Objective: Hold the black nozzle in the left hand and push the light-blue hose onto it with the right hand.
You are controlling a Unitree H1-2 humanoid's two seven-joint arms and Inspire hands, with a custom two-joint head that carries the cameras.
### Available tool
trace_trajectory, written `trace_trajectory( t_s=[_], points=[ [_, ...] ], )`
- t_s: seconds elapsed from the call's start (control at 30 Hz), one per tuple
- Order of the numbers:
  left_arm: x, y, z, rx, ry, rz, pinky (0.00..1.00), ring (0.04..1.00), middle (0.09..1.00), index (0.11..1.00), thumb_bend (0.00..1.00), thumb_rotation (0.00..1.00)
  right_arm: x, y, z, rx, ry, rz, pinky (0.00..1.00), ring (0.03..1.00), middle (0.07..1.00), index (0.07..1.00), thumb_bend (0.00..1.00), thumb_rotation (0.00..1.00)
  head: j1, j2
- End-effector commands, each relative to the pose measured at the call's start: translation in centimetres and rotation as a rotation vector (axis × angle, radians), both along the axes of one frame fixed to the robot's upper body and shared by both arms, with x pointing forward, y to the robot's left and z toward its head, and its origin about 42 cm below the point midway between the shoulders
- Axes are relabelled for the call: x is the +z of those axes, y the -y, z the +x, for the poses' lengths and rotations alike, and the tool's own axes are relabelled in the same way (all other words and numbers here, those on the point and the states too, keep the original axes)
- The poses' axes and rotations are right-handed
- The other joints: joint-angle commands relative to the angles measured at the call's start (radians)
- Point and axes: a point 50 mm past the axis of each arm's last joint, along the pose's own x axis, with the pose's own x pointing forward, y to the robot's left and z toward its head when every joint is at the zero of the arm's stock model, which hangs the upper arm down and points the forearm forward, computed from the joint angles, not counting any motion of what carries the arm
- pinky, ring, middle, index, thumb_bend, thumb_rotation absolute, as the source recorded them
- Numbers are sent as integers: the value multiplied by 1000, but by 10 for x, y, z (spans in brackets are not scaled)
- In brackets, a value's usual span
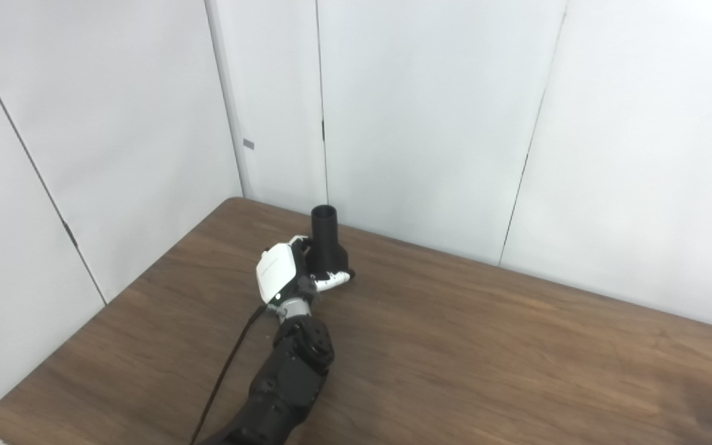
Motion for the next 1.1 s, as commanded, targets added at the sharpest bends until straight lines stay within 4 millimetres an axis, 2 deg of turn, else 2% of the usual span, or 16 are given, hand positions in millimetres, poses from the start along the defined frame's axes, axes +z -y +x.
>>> trace_trajectory(
  t_s=[0.0, 0.03, 0.07, 0.13, 0.23, 0.3, 0.4, 0.43, 0.47, 0.53, 0.6, 0.73, 0.8, 0.93, 0.97, 1.07],
  points=[
    [-67, -1, -47, 32, -188, -53, 971, 740, 654, 557, 696, 45, 3, -1, -2, 8, 12, -5, 440, 574, 607, 570, 460, 395, -2, 1],
    [-67, -1, -47, 32, -181, -50, 968, 728, 638, 515, 593, 47, 3, -2, -2, 10, 13, -5, 440, 576, 609, 570, 464, 401, -3, 1],
    [-67, 0, -47, 20, -187, -31, 967, 724, 632, 501, 558, 48, 3, -3, -2, 5, 12, -3, 440, 577, 610, 569, 466, 403, -6, 1],
    [-67, 1, -47, -4, -209, 9, 845, 698, 614, 486, 528, 45, 4, -4, -2, 2, 13, 3, 438, 577, 608, 569, 455, 394, -8, 2],
    [-67, 2, -45, -24, -244, 50, 756, 650, 575, 471, 517, 18, 6, -6, -2, 2, 12, 5, 442, 583, 614, 573, 416, 364, -12, 1],
    [-68, 2, -44, -39, -263, 77, 737, 642, 532, 474, 520, 4, 7, -7, -3, 2, 16, 0, 438, 582, 614, 572, 395, 350, -15, 1],
    [-67, 3, -45, -53, -275, 90, 749, 648, 499, 481, 524, 0, 10, -9, -4, 2, 18, 3, 440, 583, 613, 573, 368, 312, -19, 3],
    [-66, 3, -46, -55, -279, 87, 746, 642, 537, 468, 517, 0, 11, -10, -4, 0, 16, 0, 442, 584, 613, 573, 364, 306, -22, 3],
    [-66, 3, -46, -58, -285, 88, 758, 644, 516, 475, 521, 0, 12, -11, -5, -2, 13, -3, 444, 584, 612, 574, 363, 306, -23, 3],
    [-66, 3, -47, -63, -293, 91, 767, 646, 550, 463, 514, 0, 14, -13, -6, -7, 11, -10, 444, 580, 607, 570, 364, 309, -26, 3],
    [-67, 2, -47, -73, -300, 108, 779, 657, 507, 479, 522, 0, 16, -14, -6, -9, 16, -20, 447, 581, 609, 572, 345, 291, -27, 2],
    [-67, 1, -48, -88, -303, 139, 779, 641, 557, 458, 513, 0, 19, -19, -8, -5, 16, -15, 452, 584, 610, 577, 307, 250, -35, 0],
    [-66, 1, -48, -95, -299, 150, 798, 636, 555, 459, 514, 0, 21, -21, -8, 1, 20, -13, 462, 593, 619, 586, 286, 216, -40, 1],
    [-65, 3, -49, -135, -253, 143, 815, 634, 550, 459, 515, 0, 25, -26, -11, -8, 20, -20, 471, 605, 630, 595, 246, 82, -62, 4],
    [-63, 6, -50, -158, -228, 130, 790, 618, 533, 467, 518, 0, 27, -27, -12, -11, 20, -26, 475, 608, 631, 597, 247, 72, -66, 5],
    [-53, 17, -52, -229, -165, 120, 806, 590, 485, 484, 525, 0, 31, -31, -15, -19, 15, -22, 508, 629, 648, 618, 237, 7, -85, 11]
  ],
)
